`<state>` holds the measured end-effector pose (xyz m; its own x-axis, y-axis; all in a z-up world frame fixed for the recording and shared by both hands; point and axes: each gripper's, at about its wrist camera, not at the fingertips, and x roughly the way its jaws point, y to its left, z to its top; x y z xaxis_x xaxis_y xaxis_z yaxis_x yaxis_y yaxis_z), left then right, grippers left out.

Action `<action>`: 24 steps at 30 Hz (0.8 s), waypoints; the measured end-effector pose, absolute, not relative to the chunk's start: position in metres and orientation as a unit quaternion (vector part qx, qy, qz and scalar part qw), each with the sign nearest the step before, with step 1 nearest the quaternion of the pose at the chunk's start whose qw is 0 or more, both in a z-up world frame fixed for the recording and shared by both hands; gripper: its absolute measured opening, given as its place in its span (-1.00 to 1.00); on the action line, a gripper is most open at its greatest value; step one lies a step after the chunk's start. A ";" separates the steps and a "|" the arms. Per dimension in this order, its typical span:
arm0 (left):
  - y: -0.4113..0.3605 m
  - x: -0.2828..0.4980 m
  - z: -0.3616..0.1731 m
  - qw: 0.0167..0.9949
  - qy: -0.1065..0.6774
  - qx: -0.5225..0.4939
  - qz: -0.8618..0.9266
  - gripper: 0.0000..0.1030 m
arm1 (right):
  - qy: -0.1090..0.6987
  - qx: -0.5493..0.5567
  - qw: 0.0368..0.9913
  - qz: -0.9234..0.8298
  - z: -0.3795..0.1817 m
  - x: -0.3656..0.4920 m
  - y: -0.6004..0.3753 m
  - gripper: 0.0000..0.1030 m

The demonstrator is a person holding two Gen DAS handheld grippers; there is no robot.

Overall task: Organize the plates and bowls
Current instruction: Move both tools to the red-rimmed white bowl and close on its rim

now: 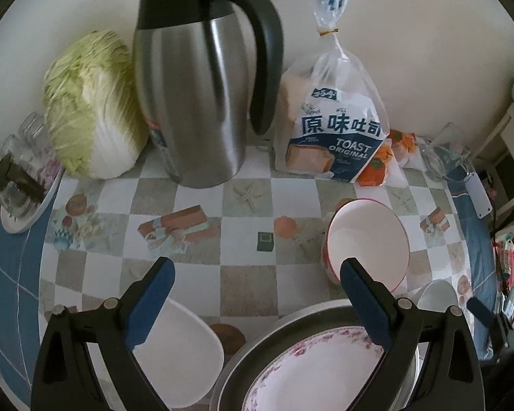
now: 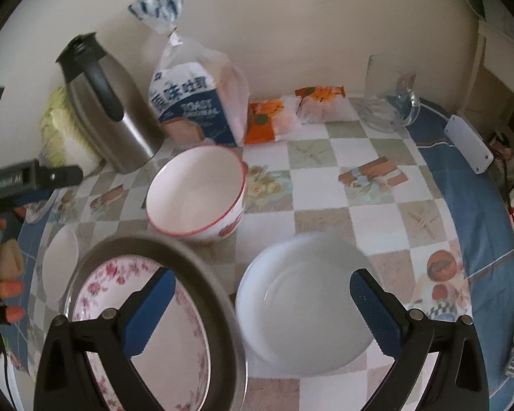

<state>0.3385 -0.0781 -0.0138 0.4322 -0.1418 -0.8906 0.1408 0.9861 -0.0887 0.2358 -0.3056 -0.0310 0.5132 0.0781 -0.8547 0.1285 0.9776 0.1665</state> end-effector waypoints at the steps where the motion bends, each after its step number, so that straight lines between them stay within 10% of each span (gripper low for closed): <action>1: -0.079 0.339 -0.013 0.847 0.525 0.001 -0.086 0.89 | 0.490 0.114 0.864 -0.013 -0.029 0.239 -0.309 1.00; 18: -0.103 0.360 -0.045 0.831 0.546 -0.017 -0.108 0.89 | 0.520 0.125 0.845 -0.013 -0.052 0.296 -0.316 0.98; 24: -0.118 0.368 -0.058 0.824 0.557 -0.009 -0.106 0.87 | 0.534 0.116 0.837 -0.011 -0.062 0.314 -0.311 0.34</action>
<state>0.3677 -0.1179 -0.0576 0.3576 -0.1854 -0.9153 0.1650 0.9772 -0.1335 0.3143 -0.3113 -0.0616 0.4294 0.1064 -0.8968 0.1422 0.9727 0.1835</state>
